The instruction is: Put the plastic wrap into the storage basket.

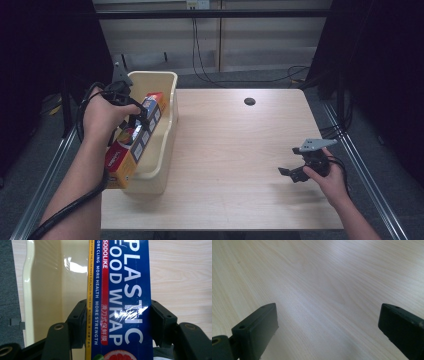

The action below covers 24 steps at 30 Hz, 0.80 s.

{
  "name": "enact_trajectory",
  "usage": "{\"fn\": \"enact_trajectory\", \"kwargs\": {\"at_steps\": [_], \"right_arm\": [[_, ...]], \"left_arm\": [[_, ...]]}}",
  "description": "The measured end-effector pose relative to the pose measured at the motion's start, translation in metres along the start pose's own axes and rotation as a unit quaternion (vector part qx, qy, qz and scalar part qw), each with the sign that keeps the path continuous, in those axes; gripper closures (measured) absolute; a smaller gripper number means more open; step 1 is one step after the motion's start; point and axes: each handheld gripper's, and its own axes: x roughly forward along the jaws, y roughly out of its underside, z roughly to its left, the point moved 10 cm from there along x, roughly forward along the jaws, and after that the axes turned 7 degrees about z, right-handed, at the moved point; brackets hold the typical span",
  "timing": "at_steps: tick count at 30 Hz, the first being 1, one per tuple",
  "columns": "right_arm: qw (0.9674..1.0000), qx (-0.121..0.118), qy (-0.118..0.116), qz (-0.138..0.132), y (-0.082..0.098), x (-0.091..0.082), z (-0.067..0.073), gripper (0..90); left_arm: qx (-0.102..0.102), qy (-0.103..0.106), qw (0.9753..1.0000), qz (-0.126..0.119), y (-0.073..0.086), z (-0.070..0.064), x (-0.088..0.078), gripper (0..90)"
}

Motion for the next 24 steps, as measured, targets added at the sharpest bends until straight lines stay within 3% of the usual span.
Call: {"fn": "enact_trajectory", "kwargs": {"at_steps": [24], "right_arm": [[1.0,-0.002,-0.002,-0.001,-0.001,0.0,0.0,2.6]], "left_arm": [[-0.005,0.01,0.9997,0.022,0.006,0.002,0.023,40.6]]}}
